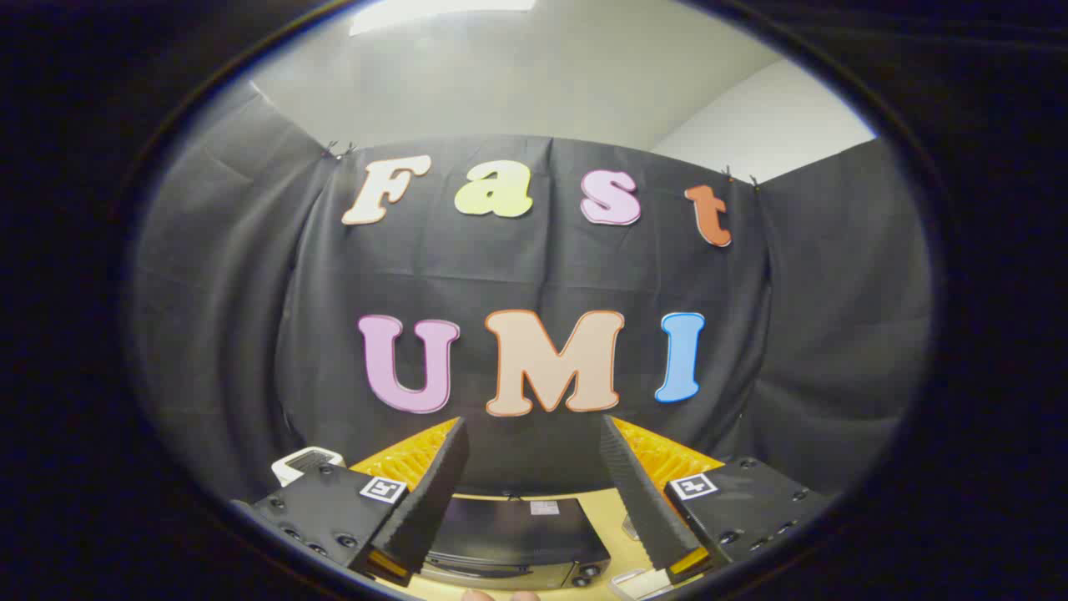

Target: Open the toaster oven, put the food inside, and close the toaster oven door.

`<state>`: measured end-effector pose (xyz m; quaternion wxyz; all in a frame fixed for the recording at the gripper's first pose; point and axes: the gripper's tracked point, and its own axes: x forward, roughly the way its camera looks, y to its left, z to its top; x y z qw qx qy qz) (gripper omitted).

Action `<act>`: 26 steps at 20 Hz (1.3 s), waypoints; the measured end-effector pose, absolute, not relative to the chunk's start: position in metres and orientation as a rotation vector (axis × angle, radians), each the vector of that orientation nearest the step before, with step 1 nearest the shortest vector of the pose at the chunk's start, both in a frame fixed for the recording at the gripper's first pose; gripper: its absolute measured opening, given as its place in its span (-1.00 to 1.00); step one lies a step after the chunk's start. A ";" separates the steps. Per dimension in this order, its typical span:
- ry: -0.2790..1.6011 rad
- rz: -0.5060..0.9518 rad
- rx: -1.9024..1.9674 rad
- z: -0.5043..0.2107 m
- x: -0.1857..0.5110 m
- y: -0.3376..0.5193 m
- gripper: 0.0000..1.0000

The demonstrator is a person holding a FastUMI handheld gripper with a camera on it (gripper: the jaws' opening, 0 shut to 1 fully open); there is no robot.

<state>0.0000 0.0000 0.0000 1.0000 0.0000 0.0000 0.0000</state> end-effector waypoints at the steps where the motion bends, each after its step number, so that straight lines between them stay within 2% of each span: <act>1: 0.014 0.005 -0.016 -0.003 0.000 0.003 0.97; 10: 0.067 0.102 0.079 -0.002 0.011 0.043 0.97; 26: 0.039 0.140 0.156 0.001 0.020 0.044 0.97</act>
